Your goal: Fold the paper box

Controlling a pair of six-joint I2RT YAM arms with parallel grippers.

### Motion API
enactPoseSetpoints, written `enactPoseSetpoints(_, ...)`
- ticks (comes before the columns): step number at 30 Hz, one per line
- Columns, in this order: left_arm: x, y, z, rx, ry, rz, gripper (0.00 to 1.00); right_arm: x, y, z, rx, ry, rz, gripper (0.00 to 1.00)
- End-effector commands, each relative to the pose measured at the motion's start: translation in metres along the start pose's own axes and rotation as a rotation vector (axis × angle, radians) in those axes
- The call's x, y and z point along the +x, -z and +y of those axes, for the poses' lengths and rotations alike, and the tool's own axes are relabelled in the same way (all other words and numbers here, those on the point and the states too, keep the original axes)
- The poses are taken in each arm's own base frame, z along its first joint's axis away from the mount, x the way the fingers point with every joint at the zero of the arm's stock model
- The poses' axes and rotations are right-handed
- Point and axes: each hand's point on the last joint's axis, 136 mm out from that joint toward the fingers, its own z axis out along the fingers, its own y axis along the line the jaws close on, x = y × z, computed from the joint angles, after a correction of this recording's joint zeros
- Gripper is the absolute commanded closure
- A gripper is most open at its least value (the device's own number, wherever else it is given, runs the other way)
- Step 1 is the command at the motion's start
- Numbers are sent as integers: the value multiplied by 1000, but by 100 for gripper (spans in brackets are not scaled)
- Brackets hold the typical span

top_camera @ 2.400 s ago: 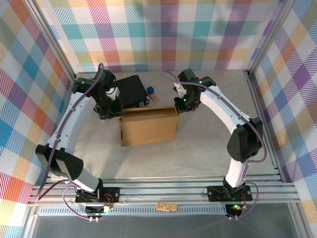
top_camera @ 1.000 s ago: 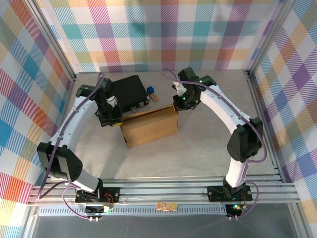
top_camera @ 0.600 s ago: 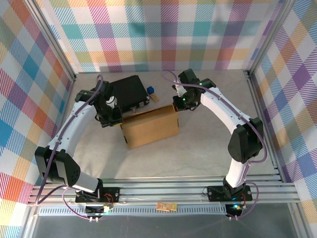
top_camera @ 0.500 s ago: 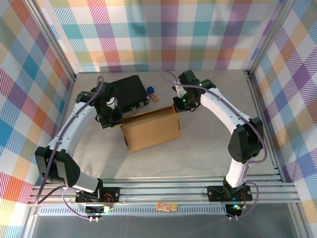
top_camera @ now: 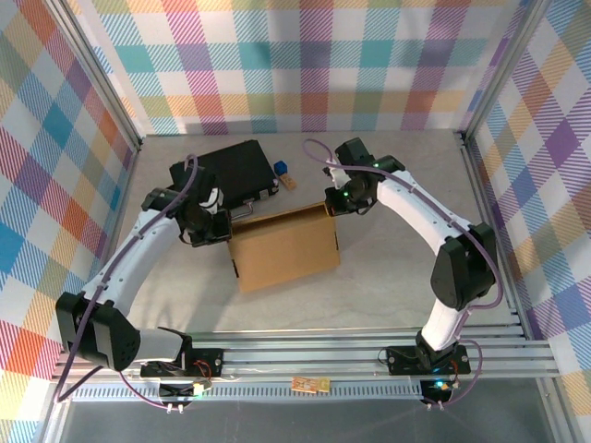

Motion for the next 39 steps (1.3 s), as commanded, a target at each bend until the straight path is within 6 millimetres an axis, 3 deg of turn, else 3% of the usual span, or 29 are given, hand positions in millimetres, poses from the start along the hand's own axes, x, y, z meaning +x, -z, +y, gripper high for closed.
enactPoseSetpoints(1,-15,2,-7,5,-52,-114,100,11,-2,-1,10,12,23,100)
enactPoseSetpoints(9,-18,-3,-10,-23,-100,-186,100,7,11,2,7,-18,-7,98)
enactPoseSetpoints(19,-17,-5,-8,-58,-145,-228,100,-1,41,14,-33,-77,-73,72)
enactPoseSetpoints(26,-16,-6,-9,-67,-164,-247,100,-4,60,19,-74,-199,-122,65)
enactPoseSetpoints(30,-15,-5,-10,-71,-173,-264,100,-9,78,19,-91,-358,-199,57)
enactPoseSetpoints(33,-14,-4,-10,-69,-177,-278,100,-6,85,10,-81,-598,-245,39)
enactPoseSetpoints(35,-13,-4,-10,-72,-178,-279,100,1,85,11,-119,-777,-233,27)
enactPoseSetpoints(39,-11,-3,-11,-73,-185,-290,100,11,73,28,-260,-1104,-143,20)
